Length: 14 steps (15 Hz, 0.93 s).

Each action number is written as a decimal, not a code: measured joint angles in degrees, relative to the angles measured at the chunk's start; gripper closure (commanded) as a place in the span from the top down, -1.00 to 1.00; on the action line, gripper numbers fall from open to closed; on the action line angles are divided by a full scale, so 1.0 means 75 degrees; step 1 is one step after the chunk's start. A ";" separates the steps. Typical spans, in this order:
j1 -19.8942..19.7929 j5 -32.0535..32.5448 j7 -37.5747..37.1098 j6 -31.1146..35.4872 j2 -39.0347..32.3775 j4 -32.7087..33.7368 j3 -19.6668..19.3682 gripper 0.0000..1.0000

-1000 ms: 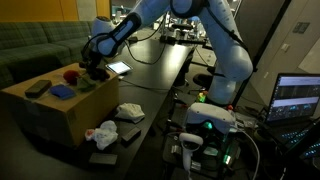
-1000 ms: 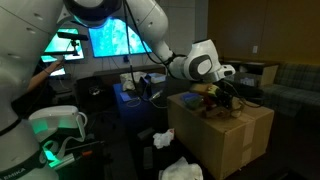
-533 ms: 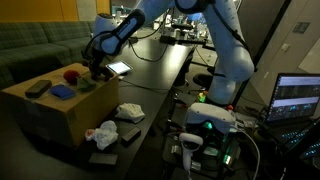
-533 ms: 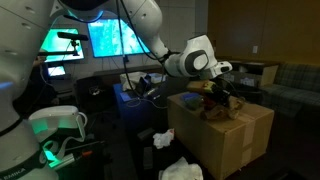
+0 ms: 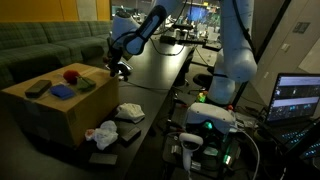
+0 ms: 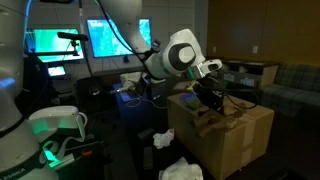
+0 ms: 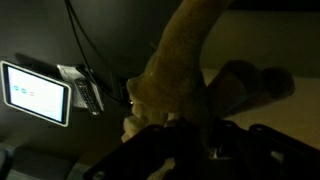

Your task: Put the items on the table on to the box and the items on the box on to the table.

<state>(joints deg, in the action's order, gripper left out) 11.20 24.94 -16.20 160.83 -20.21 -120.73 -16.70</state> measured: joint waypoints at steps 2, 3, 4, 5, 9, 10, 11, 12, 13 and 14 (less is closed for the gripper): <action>0.0202 0.0704 -0.0781 0.0074 0.0415 -0.0708 -0.0437 -0.71; 0.0300 0.1027 -0.1159 0.0082 0.0573 -0.1019 -0.0660 -0.71; 0.0374 0.1341 -0.1539 0.0090 0.0684 -0.1288 -0.0858 -0.71; 0.0428 0.1628 -0.1912 0.0107 0.0750 -0.1527 -0.1036 -0.71; 0.0438 0.2230 -0.2959 0.0294 0.0607 -0.2106 -0.1482 -0.71; 0.0395 0.2230 -0.3074 0.0387 0.0489 -0.2178 -0.1523 -0.71; 0.0338 0.2230 -0.3188 0.0514 0.0309 -0.2212 -0.1548 -0.71; 0.0271 0.2227 -0.3305 0.0680 0.0073 -0.2216 -0.1556 -0.71; 0.0187 0.2174 -0.3378 0.0866 -0.0198 -0.2208 -0.1550 -0.71; 0.0087 0.2105 -0.3414 0.1075 -0.0480 -0.2190 -0.1531 -0.71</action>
<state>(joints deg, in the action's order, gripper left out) 11.86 40.73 -41.81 168.89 -23.81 -137.15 -28.18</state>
